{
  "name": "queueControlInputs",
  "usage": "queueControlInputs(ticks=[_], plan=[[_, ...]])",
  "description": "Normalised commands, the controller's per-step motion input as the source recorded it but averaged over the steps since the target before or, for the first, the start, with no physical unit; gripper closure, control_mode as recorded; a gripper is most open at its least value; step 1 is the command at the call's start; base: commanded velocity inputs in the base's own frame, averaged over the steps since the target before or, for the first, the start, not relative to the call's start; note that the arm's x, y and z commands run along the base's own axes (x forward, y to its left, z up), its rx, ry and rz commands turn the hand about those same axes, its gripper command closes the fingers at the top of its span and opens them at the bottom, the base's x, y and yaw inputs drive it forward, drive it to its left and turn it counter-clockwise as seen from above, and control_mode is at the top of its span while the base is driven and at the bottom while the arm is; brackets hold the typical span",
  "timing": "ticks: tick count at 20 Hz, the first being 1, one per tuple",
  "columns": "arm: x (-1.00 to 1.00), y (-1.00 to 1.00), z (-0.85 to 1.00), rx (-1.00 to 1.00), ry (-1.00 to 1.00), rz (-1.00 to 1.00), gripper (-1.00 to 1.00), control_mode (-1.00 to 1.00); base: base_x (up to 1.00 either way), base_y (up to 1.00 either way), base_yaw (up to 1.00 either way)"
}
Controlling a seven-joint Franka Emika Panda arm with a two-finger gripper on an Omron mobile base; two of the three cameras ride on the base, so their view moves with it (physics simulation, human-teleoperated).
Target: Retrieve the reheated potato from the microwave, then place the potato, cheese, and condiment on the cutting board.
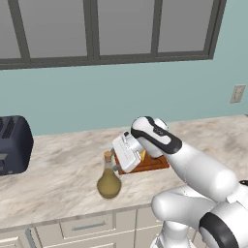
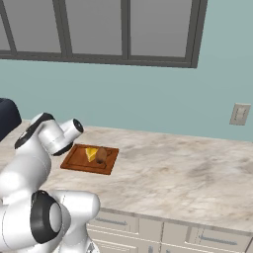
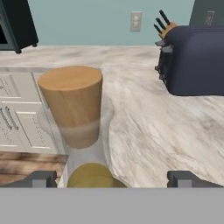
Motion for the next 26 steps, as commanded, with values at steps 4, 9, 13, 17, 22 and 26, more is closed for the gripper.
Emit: queueControlInputs(ticks=[4,9,13,17,22,26], plan=[[0.04,0.00,0.00,0.00,0.00,0.00,-1.00,-1.00,0.00,0.00,0.00],[0.00,0.03,0.00,0.00,0.01,0.00,-1.00,-1.00,0.00,0.00,0.00],[0.00,0.05,0.00,0.01,0.03,0.00,-1.00,-1.00,0.00,0.00,0.00],[0.00,0.10,0.00,0.02,0.04,0.00,-1.00,-1.00,0.00,0.00,0.00],[-0.04,0.06,0.00,0.02,0.04,0.00,-1.00,-1.00,0.00,0.00,0.00],[-0.08,0.01,0.02,0.01,0.02,-0.01,-1.00,-1.00,0.00,0.00,0.00]])
